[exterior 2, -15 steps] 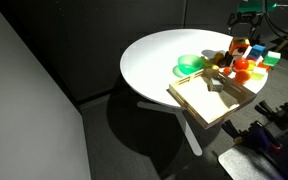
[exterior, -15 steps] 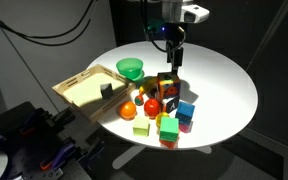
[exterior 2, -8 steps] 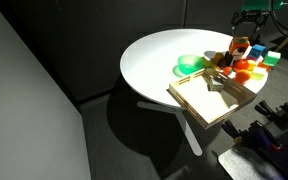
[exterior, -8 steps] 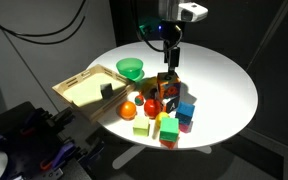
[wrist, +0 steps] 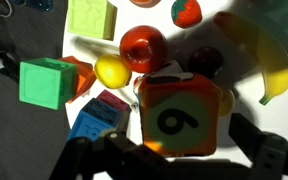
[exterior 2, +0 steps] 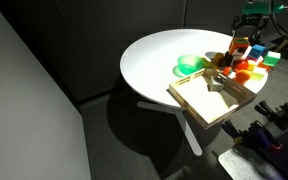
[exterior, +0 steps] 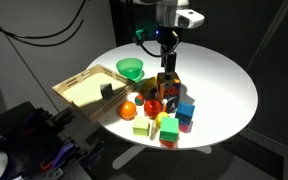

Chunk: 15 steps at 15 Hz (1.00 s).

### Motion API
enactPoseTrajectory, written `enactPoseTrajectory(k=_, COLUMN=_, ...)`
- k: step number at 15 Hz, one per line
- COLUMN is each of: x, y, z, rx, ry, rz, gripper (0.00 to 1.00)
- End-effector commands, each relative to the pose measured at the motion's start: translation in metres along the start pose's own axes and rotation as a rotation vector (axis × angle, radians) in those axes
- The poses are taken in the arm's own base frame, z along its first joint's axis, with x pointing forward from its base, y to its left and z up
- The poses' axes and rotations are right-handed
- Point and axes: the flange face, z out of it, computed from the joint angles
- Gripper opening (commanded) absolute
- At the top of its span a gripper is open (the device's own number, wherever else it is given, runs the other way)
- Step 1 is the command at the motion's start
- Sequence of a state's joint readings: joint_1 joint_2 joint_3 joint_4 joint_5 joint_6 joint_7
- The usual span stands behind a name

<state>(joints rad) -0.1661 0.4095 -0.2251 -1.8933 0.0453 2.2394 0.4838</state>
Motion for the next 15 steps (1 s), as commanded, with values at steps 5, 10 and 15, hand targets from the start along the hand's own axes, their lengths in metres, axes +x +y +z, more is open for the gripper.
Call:
enactPoseTrajectory(k=5, x=-0.0048, y=0.0041, z=0.0041, rx=0.032, ry=-0.082, rz=-0.040, gripper=1.00)
enactPoseTrajectory(k=10, x=-0.0053, y=0.0076, z=0.0061, rx=0.037, ry=-0.122, rz=-0.066, gripper=1.00)
enactPoseTrajectory(k=15, x=-0.0025, y=0.0066, z=0.0040, rx=0.015, ry=-0.059, rz=-0.050, gripper=1.00)
